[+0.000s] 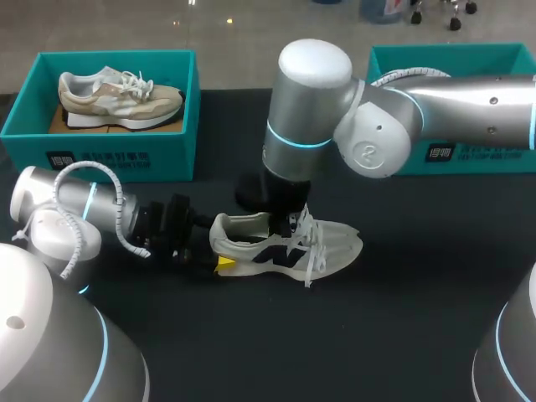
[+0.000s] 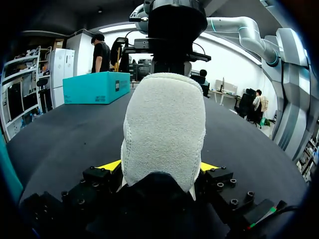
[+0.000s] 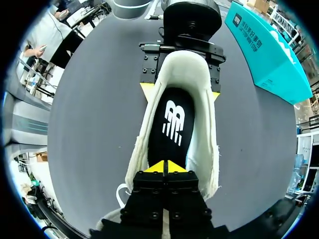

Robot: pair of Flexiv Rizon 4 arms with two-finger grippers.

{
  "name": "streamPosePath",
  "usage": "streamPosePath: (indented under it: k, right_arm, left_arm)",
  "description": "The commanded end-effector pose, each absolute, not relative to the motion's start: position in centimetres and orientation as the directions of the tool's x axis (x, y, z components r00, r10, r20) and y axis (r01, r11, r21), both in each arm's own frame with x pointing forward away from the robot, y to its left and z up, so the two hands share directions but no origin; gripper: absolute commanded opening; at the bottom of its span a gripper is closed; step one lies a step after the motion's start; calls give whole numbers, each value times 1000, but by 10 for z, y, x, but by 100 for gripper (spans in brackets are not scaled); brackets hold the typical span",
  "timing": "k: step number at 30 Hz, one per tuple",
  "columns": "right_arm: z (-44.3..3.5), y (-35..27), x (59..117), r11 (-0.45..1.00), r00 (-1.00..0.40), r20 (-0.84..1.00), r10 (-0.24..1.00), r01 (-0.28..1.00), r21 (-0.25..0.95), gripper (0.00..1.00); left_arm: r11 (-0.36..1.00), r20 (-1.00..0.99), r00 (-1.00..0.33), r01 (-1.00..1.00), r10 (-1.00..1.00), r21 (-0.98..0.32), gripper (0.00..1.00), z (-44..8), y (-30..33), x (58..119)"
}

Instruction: Take the shoe out of the shoebox, open the shoe tongue, remove and reinsert the insole, then place the shoe into the shoebox

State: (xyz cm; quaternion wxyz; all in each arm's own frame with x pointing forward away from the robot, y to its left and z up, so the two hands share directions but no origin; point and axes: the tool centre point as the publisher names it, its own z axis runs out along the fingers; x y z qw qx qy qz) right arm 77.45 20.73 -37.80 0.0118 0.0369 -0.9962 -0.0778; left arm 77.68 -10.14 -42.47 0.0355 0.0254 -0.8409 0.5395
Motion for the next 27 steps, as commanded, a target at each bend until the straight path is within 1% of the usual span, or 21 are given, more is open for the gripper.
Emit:
streamPosePath:
  k: [1, 3, 5, 6, 7, 8, 12, 15, 20, 22, 24, 27]
  right_arm:
    - [-390, 226, 779, 989, -996, 25, -86, -82, 125, 0]
    - [-391, 227, 779, 991, -996, 15, -87, -85, 106, 0]
    - [-391, 227, 779, 994, -998, -9, -62, -63, 94, 5]
    - [-391, 227, 779, 995, -999, -24, -48, -49, 87, 15]
    - [-391, 226, 781, 997, -998, -62, -27, -32, 77, 20]
    - [-391, 225, 782, 997, -997, -81, -4, -9, 72, 19]
    - [-393, 223, 784, 997, -995, -100, 20, 13, 73, 26]
    - [-393, 225, 787, 998, -994, -108, 27, 20, 64, 33]
    - [-398, 223, 792, 998, -991, -123, 46, 40, 49, 37]
    - [-400, 222, 793, 998, -991, -124, 50, 45, 48, 39]
    - [-404, 222, 794, 998, -992, -116, 56, 51, 44, 45]
    - [-412, 224, 793, 998, -995, -81, 54, 51, 45, 48]
  left_arm:
    - [422, 88, -996, -82, -4, -903, 0, -429, -100, 777]
    - [422, 88, -996, -82, -4, -903, 0, -429, -100, 777]
    - [422, 88, -996, -82, -4, -903, 0, -429, -100, 777]
    - [422, 88, -996, -82, -4, -903, 0, -429, -100, 777]
    - [422, 88, -996, -82, -4, -903, 0, -429, -100, 777]
    - [422, 88, -996, -82, -4, -903, 0, -429, -100, 777]
    - [422, 88, -996, -82, -4, -903, 0, -429, -100, 777]
    - [422, 88, -996, -82, -4, -903, 0, -429, -100, 777]
    - [422, 88, -996, -82, -4, -903, 0, -429, -100, 777]
    - [422, 88, -996, -82, -4, -903, 0, -429, -100, 777]
    - [422, 88, -996, -82, -4, -903, 0, -429, -100, 777]
    - [422, 88, -996, -82, -4, -903, 0, -429, -100, 777]
